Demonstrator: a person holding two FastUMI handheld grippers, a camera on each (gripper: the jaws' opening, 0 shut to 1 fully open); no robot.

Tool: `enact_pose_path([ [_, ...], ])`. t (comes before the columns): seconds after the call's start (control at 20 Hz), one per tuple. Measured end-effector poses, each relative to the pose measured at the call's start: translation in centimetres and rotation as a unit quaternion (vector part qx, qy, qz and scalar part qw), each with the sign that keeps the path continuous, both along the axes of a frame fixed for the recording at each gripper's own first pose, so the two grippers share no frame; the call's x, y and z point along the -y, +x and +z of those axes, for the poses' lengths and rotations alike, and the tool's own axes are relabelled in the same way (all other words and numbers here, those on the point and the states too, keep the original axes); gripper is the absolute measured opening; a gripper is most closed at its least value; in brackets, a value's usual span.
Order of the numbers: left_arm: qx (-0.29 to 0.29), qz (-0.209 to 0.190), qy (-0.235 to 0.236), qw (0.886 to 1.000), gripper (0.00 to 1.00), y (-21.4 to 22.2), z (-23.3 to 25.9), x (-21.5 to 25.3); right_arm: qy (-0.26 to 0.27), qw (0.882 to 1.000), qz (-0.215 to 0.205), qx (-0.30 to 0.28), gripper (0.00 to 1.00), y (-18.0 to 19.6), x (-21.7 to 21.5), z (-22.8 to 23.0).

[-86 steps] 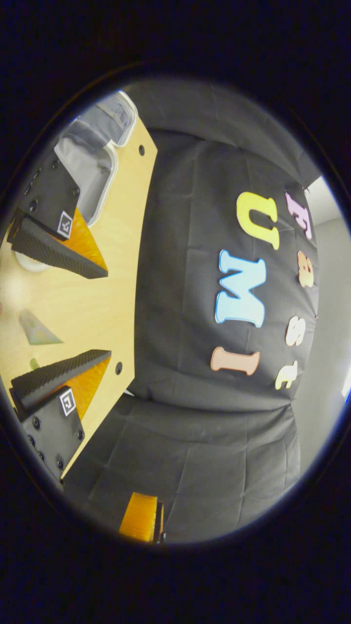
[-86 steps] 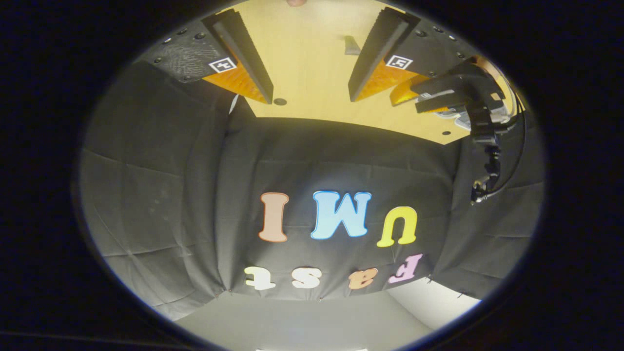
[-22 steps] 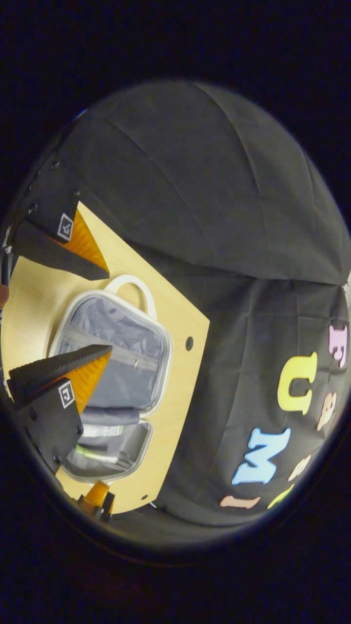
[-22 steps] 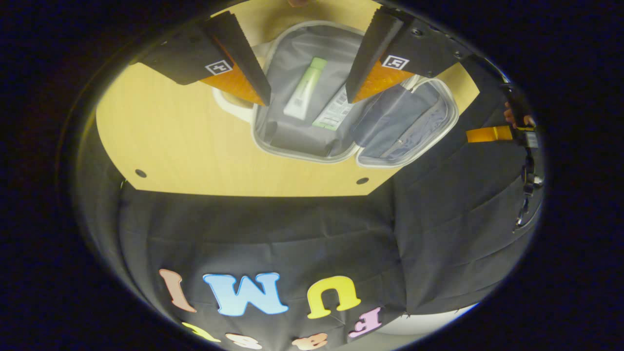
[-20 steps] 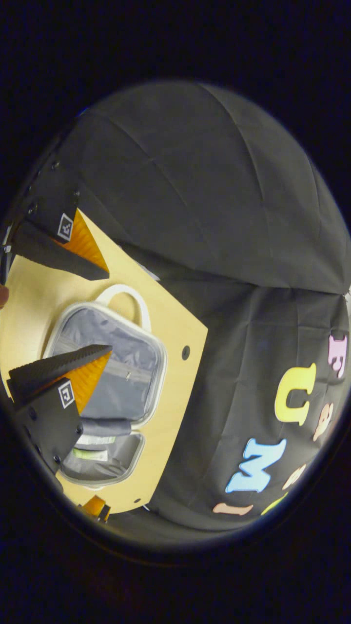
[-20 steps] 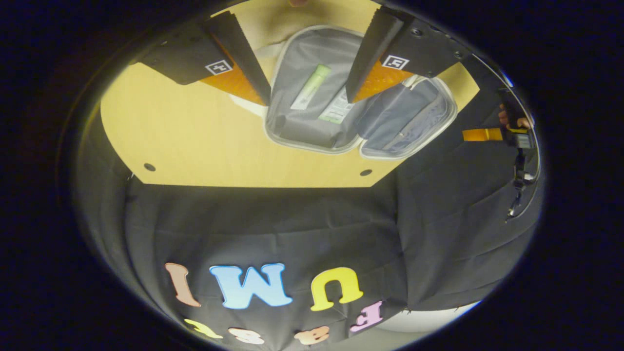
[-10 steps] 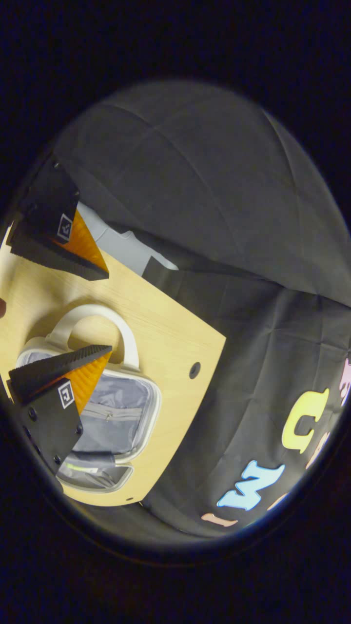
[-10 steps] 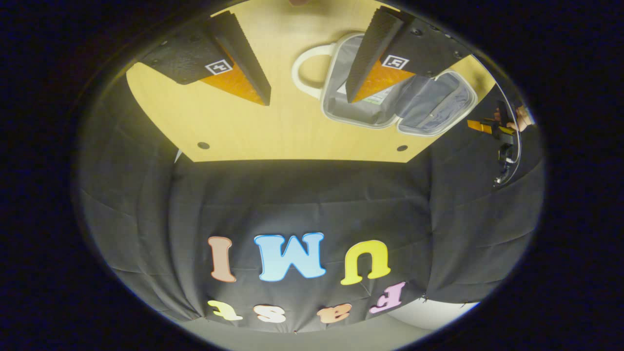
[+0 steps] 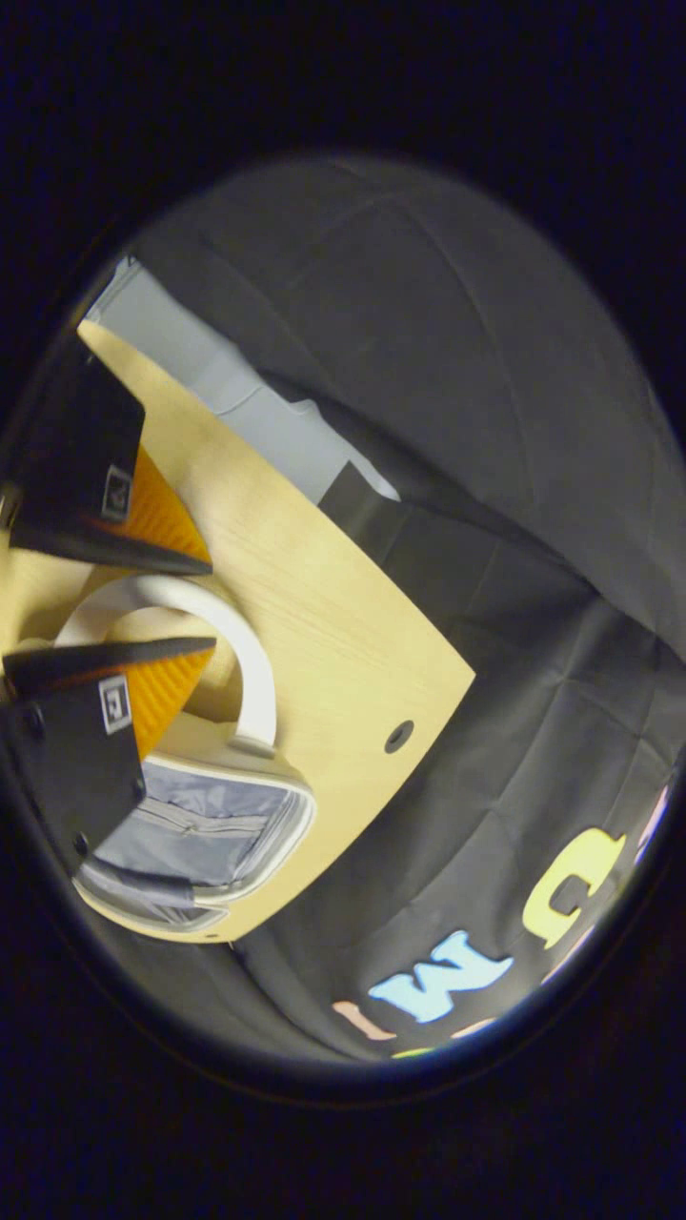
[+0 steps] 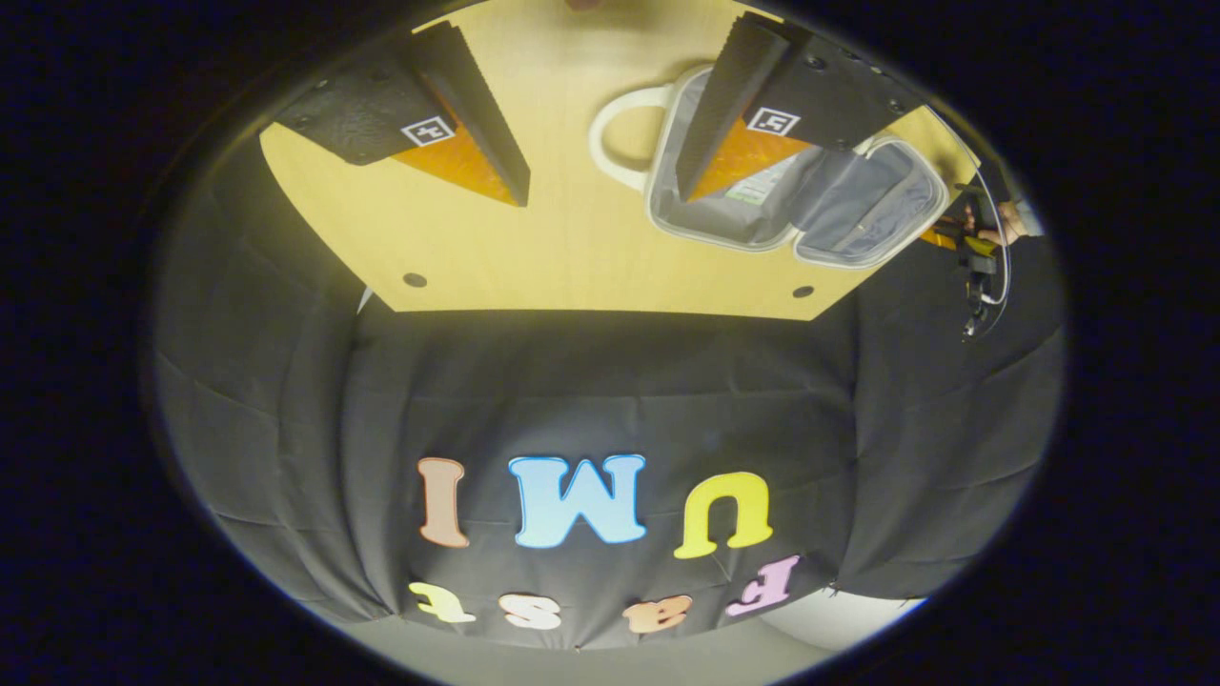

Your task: First open the suitcase, pack the skin care products into it, and then close the suitcase.

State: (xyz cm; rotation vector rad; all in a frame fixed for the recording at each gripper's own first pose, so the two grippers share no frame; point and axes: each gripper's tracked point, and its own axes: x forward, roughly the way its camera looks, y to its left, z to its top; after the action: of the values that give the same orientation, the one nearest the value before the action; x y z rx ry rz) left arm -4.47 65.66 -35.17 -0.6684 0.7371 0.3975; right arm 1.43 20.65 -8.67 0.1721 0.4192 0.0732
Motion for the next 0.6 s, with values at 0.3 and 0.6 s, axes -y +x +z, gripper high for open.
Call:
enact_pose_path([
  [0.3,0.05,0.003,-0.025,0.998,0.15,-0.7,5.1,1.1,0.006,1.0,0.004,0.001,0.95,0.2,0.3,-0.1],
  [0.6,0.136,-0.008,-0.022,0.99,0.08,-0.6,17.4,4.1,0.025,0.999,0.014,0.014,0.95,0.1,0.6,0.7],
])
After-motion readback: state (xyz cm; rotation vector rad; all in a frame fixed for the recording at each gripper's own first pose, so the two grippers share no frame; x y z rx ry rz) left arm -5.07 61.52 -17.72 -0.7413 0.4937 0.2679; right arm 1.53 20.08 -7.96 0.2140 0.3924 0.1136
